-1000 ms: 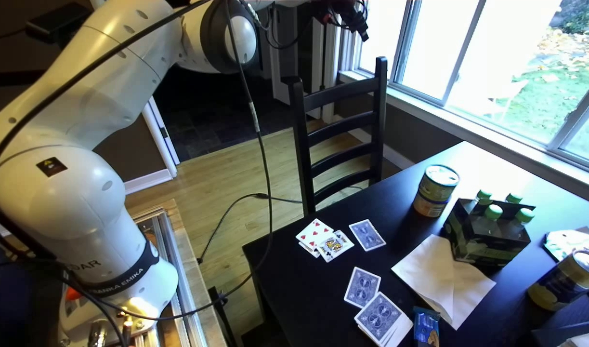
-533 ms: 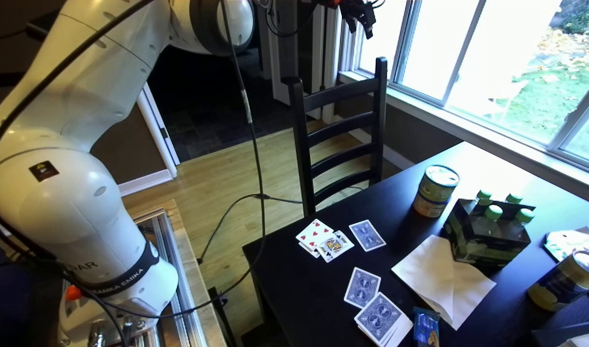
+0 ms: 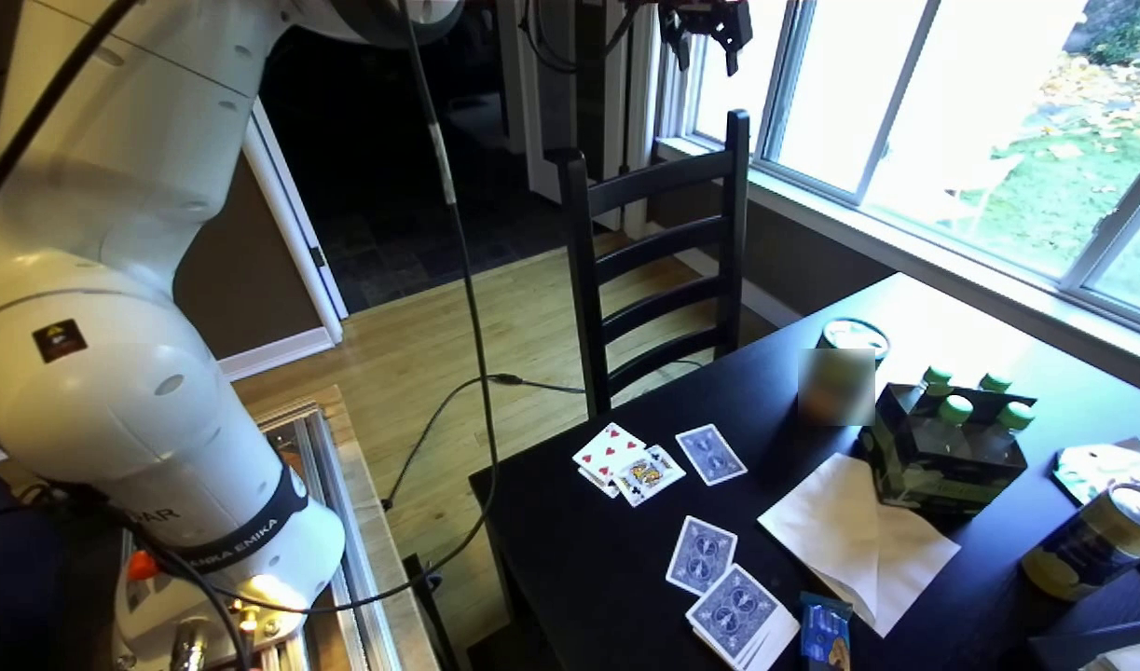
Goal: Pull out the chair
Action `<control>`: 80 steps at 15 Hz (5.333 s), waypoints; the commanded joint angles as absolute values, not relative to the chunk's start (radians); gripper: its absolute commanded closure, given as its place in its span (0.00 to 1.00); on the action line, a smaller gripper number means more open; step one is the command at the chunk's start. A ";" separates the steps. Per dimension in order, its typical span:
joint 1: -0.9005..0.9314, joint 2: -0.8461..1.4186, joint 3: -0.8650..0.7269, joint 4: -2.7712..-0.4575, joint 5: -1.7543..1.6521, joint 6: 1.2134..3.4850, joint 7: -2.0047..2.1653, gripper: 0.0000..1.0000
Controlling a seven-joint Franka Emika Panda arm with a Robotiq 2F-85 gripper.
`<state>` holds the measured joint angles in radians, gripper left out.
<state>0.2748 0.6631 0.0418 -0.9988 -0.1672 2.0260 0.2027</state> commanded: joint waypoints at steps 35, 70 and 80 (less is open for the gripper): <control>0.074 0.457 0.089 -1.684 0.206 2.114 0.080 0.94; -0.070 0.526 0.174 -1.814 1.055 1.961 -0.644 1.00; -0.038 0.592 0.174 -1.771 1.217 1.913 -0.848 1.00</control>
<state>-0.0742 0.5615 0.1659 -1.8022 1.1426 1.9269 -0.8006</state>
